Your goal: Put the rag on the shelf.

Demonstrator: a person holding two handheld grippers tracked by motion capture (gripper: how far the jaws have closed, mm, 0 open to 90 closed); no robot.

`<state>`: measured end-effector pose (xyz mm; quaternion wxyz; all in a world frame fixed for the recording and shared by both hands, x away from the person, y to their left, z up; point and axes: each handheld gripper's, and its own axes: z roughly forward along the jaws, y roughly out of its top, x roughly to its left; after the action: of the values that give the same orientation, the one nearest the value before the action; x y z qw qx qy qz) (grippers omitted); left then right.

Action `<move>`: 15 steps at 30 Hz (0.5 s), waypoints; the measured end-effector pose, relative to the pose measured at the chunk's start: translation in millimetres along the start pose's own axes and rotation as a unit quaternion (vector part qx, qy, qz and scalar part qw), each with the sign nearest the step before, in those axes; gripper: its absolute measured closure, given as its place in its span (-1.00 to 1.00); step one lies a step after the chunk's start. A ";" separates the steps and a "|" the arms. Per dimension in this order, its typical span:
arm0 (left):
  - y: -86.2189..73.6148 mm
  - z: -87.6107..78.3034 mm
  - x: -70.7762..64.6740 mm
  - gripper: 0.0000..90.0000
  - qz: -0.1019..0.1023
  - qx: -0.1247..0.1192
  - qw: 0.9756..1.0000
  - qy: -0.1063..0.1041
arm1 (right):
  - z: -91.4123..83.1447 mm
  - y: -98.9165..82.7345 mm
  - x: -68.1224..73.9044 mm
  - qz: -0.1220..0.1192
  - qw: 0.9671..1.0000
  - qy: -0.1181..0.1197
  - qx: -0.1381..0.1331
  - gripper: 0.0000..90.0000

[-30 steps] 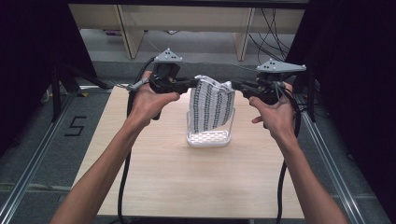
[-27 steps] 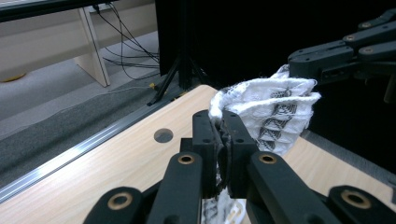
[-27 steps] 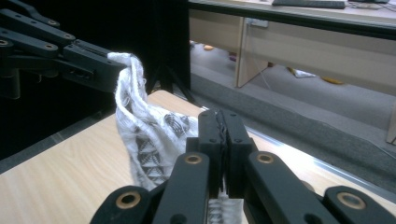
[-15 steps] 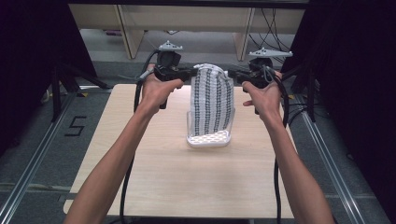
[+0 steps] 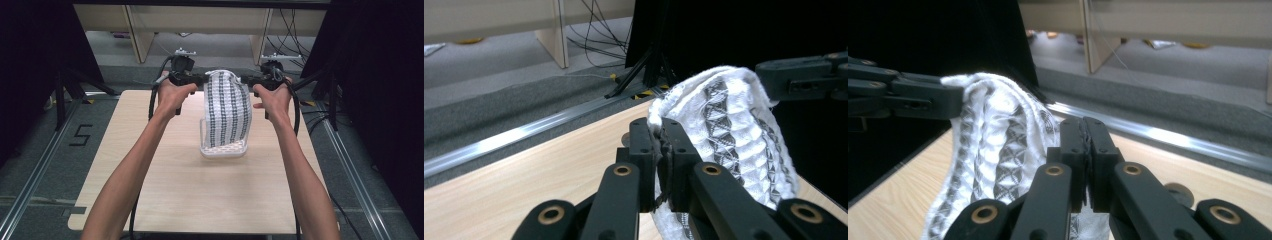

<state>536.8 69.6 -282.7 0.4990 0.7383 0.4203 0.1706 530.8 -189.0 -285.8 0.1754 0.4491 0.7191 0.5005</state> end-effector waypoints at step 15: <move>-19.7 24.3 16.4 0.85 -0.028 0.037 0.999 0.008 | 30.6 -18.5 -11.7 0.035 0.998 -0.012 0.045 0.96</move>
<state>553.9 71.1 -313.6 0.4722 0.7430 0.4509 0.1470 549.9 -183.1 -317.8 0.1455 0.4876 0.7224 0.4681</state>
